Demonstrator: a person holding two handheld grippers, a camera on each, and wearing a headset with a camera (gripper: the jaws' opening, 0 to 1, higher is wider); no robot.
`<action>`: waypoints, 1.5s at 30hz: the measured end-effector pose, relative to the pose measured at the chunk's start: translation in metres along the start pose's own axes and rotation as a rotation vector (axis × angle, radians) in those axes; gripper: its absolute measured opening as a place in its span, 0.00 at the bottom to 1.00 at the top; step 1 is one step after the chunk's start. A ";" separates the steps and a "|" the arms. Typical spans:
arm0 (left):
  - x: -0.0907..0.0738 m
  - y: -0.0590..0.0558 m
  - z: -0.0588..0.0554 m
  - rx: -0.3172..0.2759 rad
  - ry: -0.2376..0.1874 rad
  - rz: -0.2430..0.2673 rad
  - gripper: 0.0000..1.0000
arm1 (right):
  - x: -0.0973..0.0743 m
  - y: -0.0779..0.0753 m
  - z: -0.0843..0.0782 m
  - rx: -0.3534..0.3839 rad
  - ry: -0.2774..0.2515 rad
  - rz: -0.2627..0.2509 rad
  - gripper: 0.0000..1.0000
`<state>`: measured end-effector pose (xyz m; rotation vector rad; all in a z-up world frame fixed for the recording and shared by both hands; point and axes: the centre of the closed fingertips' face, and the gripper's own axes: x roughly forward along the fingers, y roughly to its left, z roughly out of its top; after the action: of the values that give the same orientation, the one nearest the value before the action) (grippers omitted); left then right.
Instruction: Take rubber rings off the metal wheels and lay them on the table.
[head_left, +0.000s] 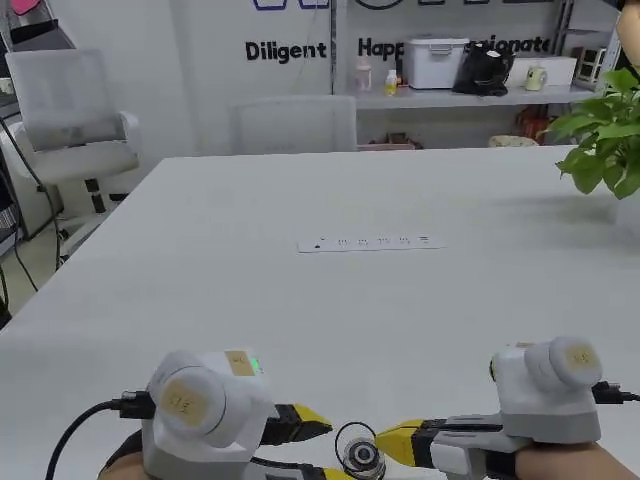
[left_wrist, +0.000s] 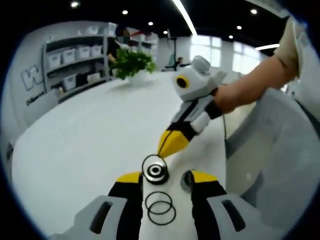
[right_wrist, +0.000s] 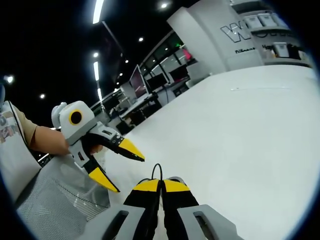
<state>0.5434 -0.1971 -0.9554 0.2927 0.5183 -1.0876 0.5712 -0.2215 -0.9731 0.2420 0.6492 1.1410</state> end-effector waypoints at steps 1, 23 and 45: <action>-0.002 -0.001 -0.001 0.000 -0.001 -0.002 0.39 | 0.000 0.000 0.000 -0.002 0.002 0.002 0.00; -0.058 0.013 -0.020 -0.066 -0.015 0.052 0.58 | 0.026 0.021 -0.005 -0.059 0.111 0.067 0.00; -0.072 0.016 -0.030 -0.083 -0.002 0.077 0.64 | 0.047 0.034 -0.028 -0.109 0.231 0.112 0.00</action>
<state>0.5238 -0.1211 -0.9431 0.2369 0.5447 -0.9890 0.5407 -0.1687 -0.9952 0.0538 0.7822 1.3195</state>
